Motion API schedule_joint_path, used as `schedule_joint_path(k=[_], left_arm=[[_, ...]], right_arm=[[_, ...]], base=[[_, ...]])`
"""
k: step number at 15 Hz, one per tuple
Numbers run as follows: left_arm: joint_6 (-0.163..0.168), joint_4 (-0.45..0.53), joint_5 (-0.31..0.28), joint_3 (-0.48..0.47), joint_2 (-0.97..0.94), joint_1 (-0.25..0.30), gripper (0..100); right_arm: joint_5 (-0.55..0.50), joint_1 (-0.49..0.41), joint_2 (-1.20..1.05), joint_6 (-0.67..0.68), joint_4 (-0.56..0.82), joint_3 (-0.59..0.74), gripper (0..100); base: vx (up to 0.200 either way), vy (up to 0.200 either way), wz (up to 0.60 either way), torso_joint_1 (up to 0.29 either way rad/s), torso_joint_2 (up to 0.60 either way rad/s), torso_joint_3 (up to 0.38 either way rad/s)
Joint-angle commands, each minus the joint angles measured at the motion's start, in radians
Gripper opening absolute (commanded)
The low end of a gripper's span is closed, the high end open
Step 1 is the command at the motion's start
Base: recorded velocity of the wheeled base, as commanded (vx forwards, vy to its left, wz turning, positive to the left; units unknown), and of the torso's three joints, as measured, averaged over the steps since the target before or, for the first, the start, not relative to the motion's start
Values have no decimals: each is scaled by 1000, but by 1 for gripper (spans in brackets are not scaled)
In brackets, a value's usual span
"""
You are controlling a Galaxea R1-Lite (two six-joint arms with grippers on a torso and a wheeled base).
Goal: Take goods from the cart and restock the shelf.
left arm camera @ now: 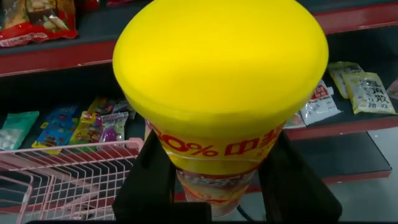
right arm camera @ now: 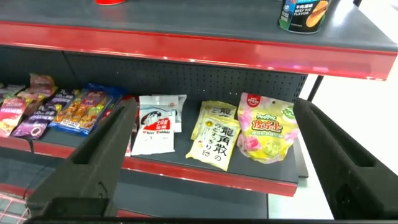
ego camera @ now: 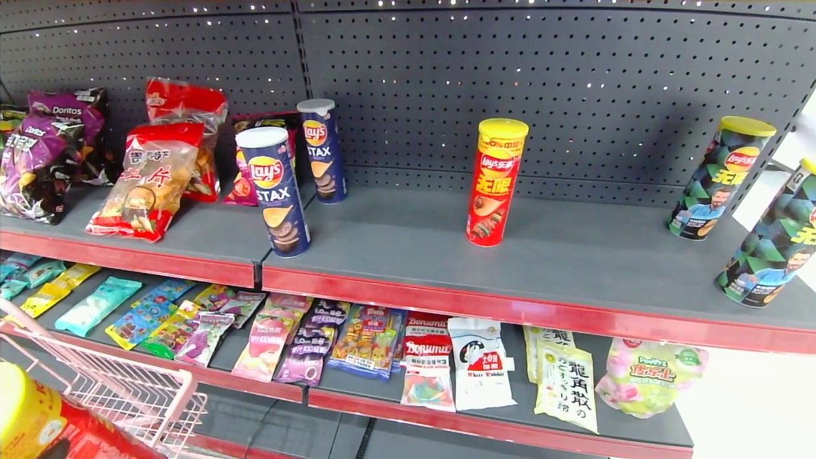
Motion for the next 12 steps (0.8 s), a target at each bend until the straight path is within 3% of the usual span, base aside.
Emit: schedule_joint_path(k=[1, 5, 8, 9, 10, 11, 12], left_arm=[[1, -4, 1, -2, 5, -1, 0], [1, -7, -36, -2, 2, -6, 0], [0, -7, -49, -5, 0, -6, 0], [1, -5, -59, -20, 12, -6, 0], [1, -5, -61, -31, 26, -6, 0], [1, -5, -59, -50, 55, -6, 0], [1, -5, -56, -56, 65, -6, 0]], right_arm=[[0, 1, 1, -1, 1, 0, 100], [-1, 1, 1, 7, -1, 0, 100], [53, -1, 0, 7, -1, 0, 100], [154, 18, 78, 3, -8, -127, 100], [183, 28, 276, 43, -8, -291, 100], [221, 71, 546, 149, -15, -544, 100], [307, 143, 653, 117, -15, -635, 100]], base=[[0, 0, 0, 0, 0, 0], [0, 0, 0, 0, 0, 0], [0, 0, 0, 0, 0, 0], [0, 0, 0, 0, 0, 0], [0, 0, 0, 0, 0, 0], [0, 0, 0, 0, 0, 0], [0, 0, 0, 0, 0, 0]])
